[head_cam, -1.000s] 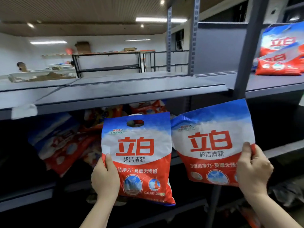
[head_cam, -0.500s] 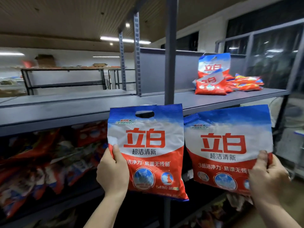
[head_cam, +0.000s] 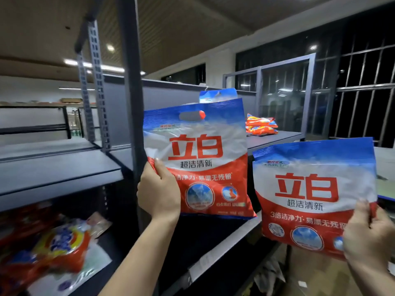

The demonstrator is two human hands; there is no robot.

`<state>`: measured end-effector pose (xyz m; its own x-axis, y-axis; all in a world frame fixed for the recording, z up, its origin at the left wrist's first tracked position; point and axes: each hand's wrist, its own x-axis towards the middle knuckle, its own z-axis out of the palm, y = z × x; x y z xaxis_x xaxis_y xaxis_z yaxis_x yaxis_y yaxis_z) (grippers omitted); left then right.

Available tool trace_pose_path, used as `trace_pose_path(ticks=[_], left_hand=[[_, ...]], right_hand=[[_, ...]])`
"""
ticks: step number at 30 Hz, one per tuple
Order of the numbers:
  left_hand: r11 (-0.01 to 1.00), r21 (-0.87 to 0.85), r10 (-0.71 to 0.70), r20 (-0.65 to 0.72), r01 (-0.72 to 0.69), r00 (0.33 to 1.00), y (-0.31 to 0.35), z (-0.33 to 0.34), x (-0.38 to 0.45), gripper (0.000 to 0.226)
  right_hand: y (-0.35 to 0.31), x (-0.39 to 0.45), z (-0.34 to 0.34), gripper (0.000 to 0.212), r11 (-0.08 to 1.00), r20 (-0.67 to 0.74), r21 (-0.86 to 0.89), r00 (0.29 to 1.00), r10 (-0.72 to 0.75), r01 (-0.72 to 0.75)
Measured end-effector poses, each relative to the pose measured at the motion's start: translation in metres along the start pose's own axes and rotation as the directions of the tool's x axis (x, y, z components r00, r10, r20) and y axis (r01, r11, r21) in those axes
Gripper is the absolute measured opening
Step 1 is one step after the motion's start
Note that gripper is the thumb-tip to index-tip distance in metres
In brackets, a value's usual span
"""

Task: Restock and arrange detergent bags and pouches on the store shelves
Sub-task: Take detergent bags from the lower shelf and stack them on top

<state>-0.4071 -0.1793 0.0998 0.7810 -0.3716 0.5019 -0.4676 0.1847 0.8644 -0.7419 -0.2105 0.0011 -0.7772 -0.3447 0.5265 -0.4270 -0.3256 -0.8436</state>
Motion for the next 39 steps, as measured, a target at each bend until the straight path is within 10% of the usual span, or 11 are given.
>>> trace_pose_path(ticks=[22,32,39], left_hand=[[0.988,-0.076,-0.140,-0.112,0.132,0.984,0.034,0.244,0.078,0.035],[0.987,0.012,-0.145,-0.372,0.160,0.917,0.040,0.345,0.070,0.030],[0.986,0.056,-0.108,-0.519,0.159,0.848,0.046,0.390,0.072,0.034]], right_hand=[[0.037,0.194,0.190,0.041,0.983,-0.040,0.183,0.999,-0.024,0.031],[0.062,0.313,0.391,0.034,0.919,0.288,0.376,0.958,0.007,-0.120],[0.071,0.328,0.534,0.032,0.959,0.666,0.210,0.746,0.003,-0.192]])
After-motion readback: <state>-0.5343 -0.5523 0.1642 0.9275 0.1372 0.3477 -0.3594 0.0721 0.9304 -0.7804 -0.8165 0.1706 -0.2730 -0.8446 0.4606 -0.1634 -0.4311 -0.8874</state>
